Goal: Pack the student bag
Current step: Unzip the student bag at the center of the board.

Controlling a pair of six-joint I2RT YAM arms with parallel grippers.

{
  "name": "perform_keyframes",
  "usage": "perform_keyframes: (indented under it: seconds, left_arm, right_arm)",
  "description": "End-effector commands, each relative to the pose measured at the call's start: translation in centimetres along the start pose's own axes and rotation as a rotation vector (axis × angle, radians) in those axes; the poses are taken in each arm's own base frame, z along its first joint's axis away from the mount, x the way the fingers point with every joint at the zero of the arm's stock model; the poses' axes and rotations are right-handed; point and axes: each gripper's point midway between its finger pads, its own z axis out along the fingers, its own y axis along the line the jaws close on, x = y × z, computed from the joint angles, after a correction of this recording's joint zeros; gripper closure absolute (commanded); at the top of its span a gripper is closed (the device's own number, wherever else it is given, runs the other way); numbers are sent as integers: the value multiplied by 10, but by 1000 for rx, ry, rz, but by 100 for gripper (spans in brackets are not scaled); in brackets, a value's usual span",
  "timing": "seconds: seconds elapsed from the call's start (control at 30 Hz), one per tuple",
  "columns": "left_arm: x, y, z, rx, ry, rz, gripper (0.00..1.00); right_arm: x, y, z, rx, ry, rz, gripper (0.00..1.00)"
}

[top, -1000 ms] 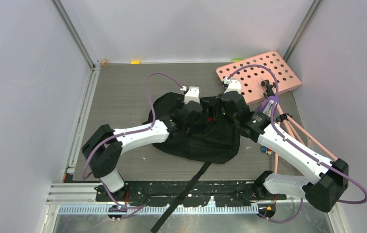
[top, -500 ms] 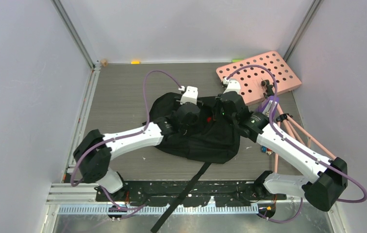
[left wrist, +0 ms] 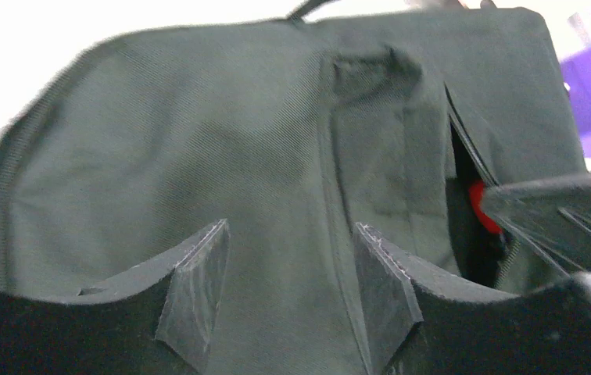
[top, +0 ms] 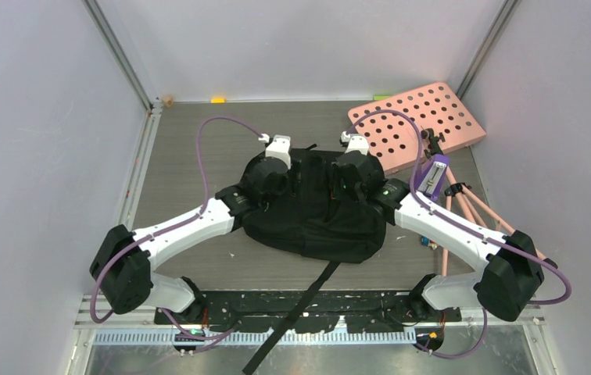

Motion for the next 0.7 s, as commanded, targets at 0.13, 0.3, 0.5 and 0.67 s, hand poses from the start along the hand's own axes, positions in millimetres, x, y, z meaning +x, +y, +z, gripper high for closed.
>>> perform_keyframes:
  seconds: [0.13,0.3,0.5,0.67]
  left_arm:
    - [15,-53,20,208,58,-136,23]
    - [15,-73,29,265,49,-152,15]
    - [24,-83,43,279,43,-153,9]
    - [29,-95,49,282,22,-161,6]
  right_arm:
    - [0,-4,4,31,-38,24,100]
    - [14,-20,9,89,-37,19,100]
    - [18,-28,8,118,-47,22,100]
    - [16,-29,7,119,-56,22,100]
